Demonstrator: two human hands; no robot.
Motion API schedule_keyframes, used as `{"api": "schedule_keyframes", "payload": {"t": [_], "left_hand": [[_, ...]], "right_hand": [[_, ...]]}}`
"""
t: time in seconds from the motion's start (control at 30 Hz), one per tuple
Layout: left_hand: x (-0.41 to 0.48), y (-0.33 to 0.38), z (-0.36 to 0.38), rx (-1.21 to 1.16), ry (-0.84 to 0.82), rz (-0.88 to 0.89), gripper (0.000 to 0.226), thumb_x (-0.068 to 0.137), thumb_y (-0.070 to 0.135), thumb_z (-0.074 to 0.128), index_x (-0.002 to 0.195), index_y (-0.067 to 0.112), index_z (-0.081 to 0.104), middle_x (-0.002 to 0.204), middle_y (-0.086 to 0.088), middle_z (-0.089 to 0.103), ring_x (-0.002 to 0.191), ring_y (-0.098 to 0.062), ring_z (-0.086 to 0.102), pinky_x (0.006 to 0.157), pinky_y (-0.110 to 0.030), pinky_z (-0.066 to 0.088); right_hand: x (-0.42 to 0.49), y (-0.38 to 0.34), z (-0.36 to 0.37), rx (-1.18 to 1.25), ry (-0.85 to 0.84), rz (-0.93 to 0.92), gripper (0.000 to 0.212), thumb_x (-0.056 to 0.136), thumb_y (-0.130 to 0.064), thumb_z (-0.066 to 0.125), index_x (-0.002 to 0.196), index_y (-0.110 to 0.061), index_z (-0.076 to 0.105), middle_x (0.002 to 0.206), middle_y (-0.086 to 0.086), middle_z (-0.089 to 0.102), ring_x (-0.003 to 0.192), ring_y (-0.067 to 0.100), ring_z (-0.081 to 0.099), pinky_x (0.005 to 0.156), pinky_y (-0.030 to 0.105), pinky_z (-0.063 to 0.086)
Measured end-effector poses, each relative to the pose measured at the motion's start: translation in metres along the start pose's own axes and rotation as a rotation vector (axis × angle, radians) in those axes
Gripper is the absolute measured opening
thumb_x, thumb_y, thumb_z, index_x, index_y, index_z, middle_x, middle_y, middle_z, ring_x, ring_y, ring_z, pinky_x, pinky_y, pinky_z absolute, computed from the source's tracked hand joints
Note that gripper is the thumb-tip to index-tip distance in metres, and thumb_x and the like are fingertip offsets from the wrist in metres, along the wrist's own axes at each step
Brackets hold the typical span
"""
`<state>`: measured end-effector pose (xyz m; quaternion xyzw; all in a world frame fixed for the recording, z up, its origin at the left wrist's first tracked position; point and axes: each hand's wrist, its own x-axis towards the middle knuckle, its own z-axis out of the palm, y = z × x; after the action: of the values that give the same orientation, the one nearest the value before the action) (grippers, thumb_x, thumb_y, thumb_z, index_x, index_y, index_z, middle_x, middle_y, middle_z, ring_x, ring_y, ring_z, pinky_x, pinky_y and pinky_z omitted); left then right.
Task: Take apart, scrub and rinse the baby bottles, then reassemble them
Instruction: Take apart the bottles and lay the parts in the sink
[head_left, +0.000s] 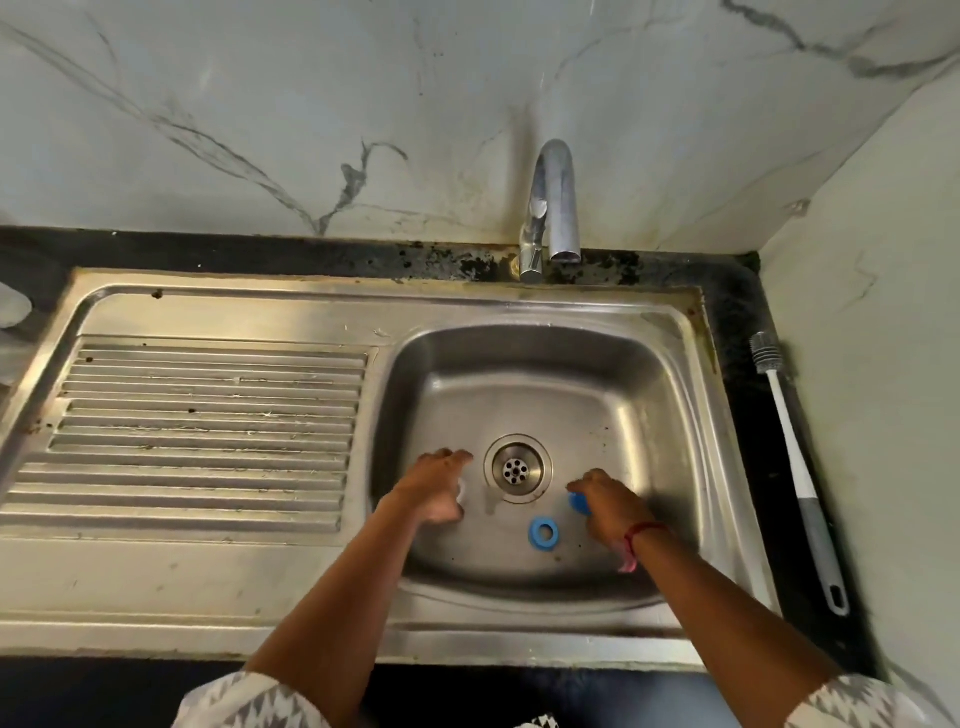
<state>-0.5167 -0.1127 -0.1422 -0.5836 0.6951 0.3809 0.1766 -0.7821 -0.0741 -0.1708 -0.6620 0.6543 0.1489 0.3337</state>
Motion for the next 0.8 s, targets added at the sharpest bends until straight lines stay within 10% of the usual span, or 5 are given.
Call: {"api": "schedule_keyframes", "payload": {"t": [0.43, 0.8], "left_hand": [[-0.004, -0.008, 0.030, 0.155, -0.153, 0.038, 0.066, 0.080, 0.017, 0.080, 0.139, 0.027, 0.052, 0.133, -0.005, 0.049, 0.117, -0.026, 0.056, 0.095, -0.030, 0.046], [0.015, 0.010, 0.019, -0.044, -0.111, 0.028, 0.072, 0.086, 0.034, 0.069, 0.150, 0.021, 0.039, 0.148, -0.007, 0.047, 0.135, -0.024, 0.045, 0.108, -0.032, 0.040]], "right_hand": [[-0.008, 0.000, 0.009, -0.209, -0.104, -0.020, 0.033, 0.086, -0.017, 0.072, 0.117, -0.019, 0.062, 0.118, 0.004, 0.061, 0.103, 0.020, 0.061, 0.090, 0.026, 0.049], [0.009, -0.037, 0.024, -0.193, -0.101, -0.171, 0.049, 0.093, -0.018, 0.060, 0.141, -0.026, 0.051, 0.139, 0.006, 0.051, 0.125, 0.027, 0.051, 0.114, 0.052, 0.026]]}}
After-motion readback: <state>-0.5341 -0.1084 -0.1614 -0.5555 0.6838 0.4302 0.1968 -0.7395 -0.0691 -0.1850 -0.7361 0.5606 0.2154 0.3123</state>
